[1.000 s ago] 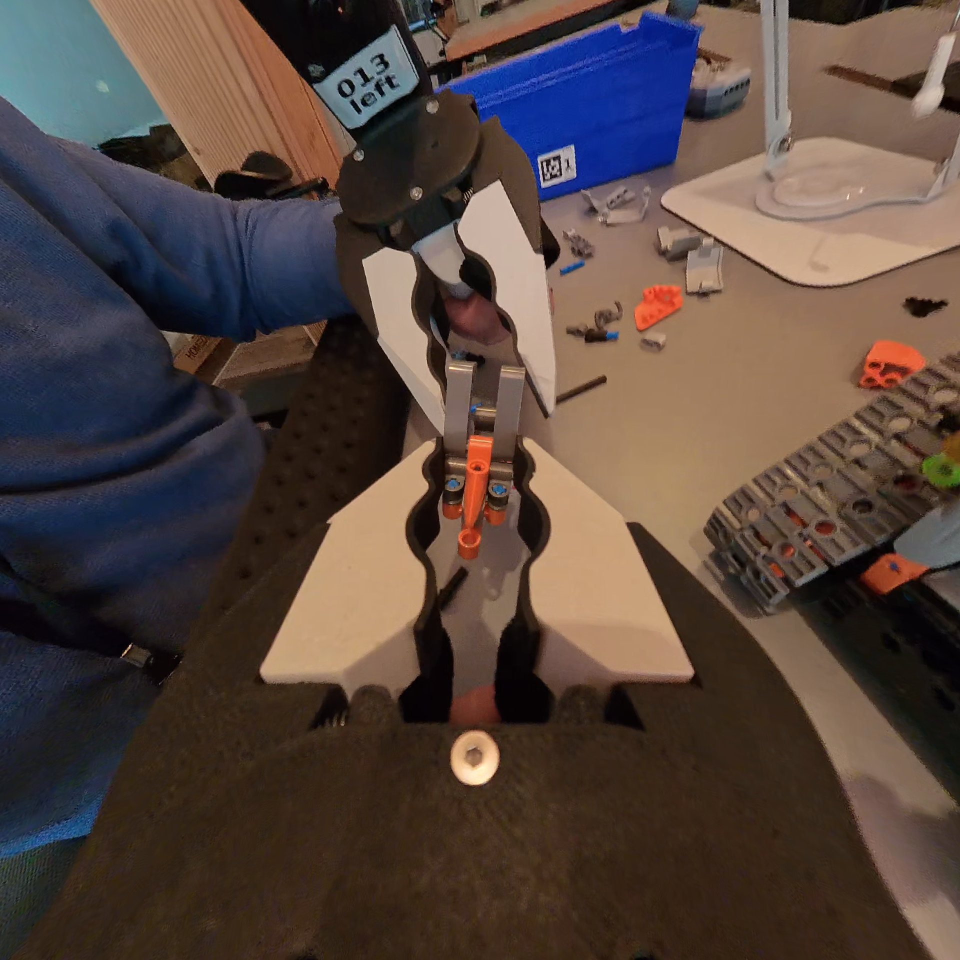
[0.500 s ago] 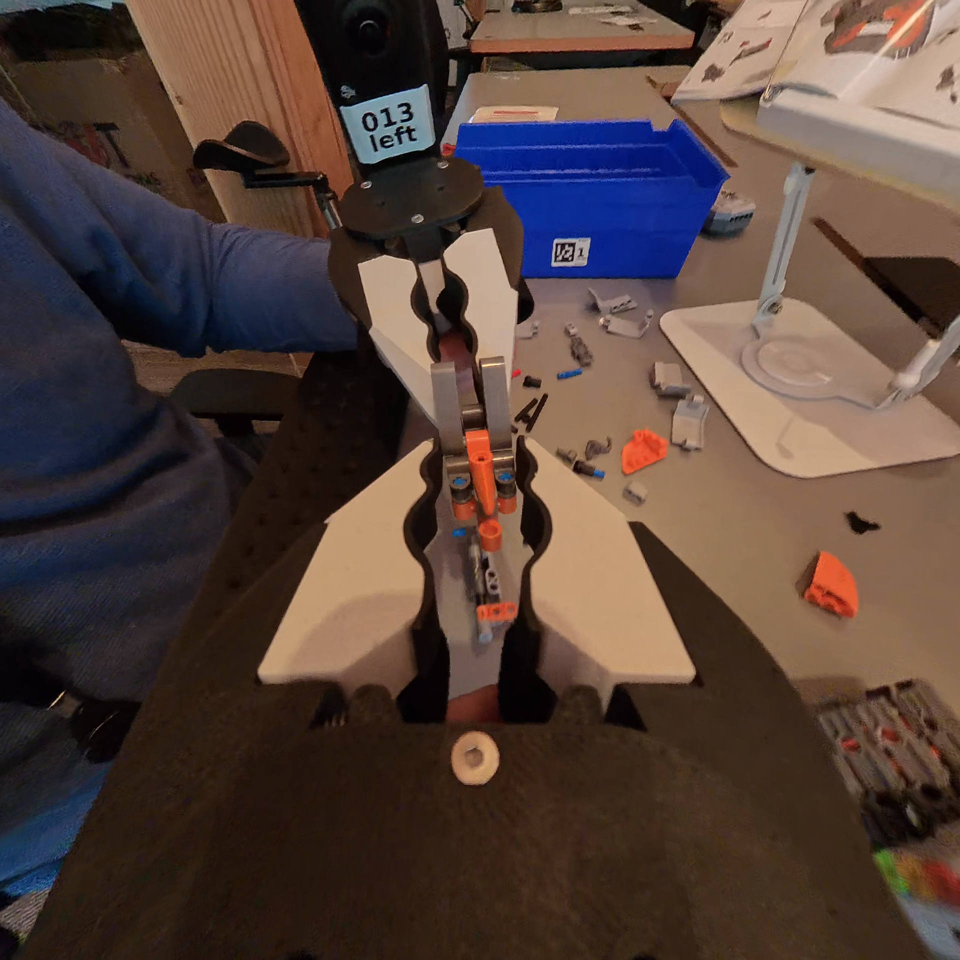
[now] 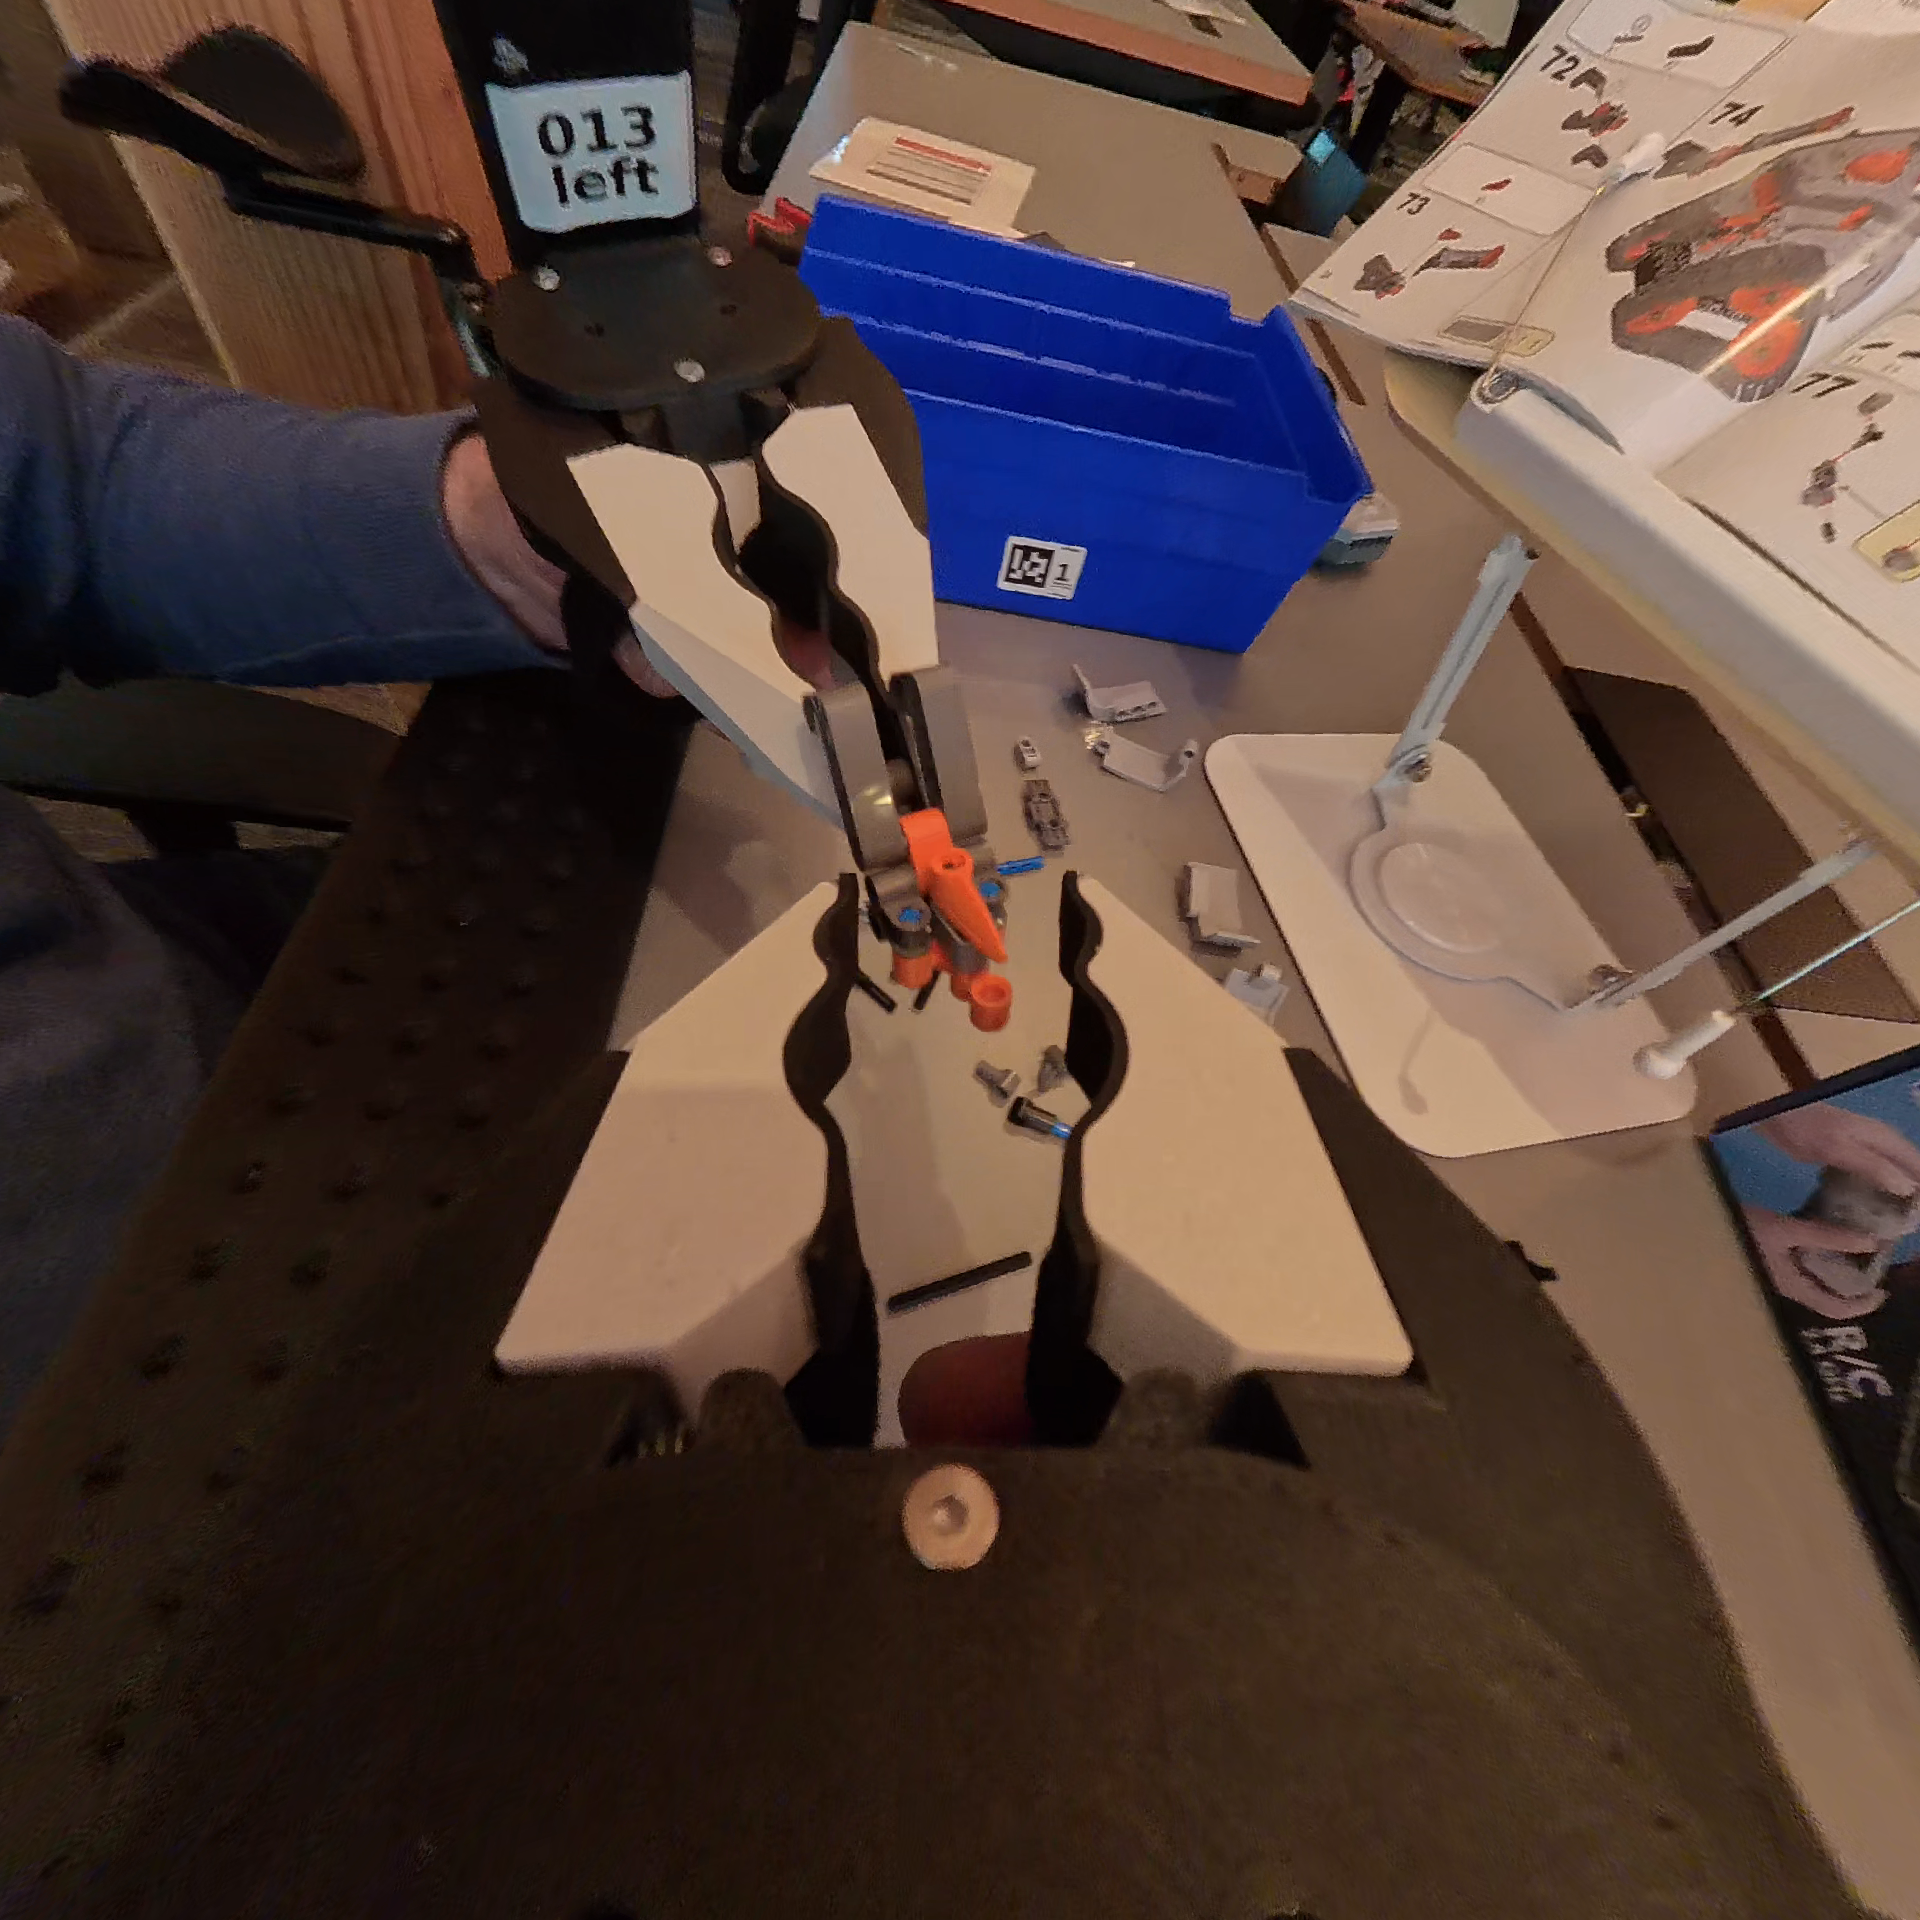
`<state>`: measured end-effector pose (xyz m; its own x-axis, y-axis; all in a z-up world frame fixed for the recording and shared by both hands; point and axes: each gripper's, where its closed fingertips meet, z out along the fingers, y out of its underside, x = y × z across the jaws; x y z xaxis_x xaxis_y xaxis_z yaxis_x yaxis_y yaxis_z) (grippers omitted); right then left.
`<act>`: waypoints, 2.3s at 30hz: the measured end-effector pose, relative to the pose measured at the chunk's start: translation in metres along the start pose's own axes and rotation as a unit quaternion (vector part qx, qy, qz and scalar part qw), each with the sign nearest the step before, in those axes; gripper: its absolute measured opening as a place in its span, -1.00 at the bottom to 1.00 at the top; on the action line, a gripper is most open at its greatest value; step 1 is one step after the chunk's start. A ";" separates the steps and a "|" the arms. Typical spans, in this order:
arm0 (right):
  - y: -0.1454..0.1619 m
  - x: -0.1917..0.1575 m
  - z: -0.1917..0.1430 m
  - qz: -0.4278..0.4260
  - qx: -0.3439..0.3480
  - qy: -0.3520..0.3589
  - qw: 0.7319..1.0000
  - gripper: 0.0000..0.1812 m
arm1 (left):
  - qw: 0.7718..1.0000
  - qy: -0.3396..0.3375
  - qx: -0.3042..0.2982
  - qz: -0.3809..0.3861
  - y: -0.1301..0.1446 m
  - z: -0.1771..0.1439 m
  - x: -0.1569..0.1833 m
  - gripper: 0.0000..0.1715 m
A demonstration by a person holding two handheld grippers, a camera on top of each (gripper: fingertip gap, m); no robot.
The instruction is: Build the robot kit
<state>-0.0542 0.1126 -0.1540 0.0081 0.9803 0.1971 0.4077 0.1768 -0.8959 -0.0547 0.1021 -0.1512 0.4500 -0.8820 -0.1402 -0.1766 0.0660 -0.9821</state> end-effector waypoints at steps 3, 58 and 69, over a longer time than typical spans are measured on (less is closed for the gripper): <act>0.000 0.004 0.009 -0.031 -0.018 0.024 0.999 -0.56 | 1.000 -0.014 0.006 -0.013 0.001 -0.012 -0.010 -0.94; -0.007 0.027 0.016 0.001 0.074 0.096 0.993 -0.74 | 0.981 0.006 0.093 -0.170 -0.003 -0.015 -0.037 -0.84; -0.004 0.027 0.018 -0.023 0.063 0.109 0.992 -0.74 | 0.979 0.015 0.097 -0.179 -0.004 -0.014 -0.036 -0.92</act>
<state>-0.0720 0.1398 -0.1525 0.1944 0.9312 0.3082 0.2949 0.2442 -0.9238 -0.0828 0.1272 -0.1404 0.4266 -0.8775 0.2190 0.1587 -0.1657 -0.9733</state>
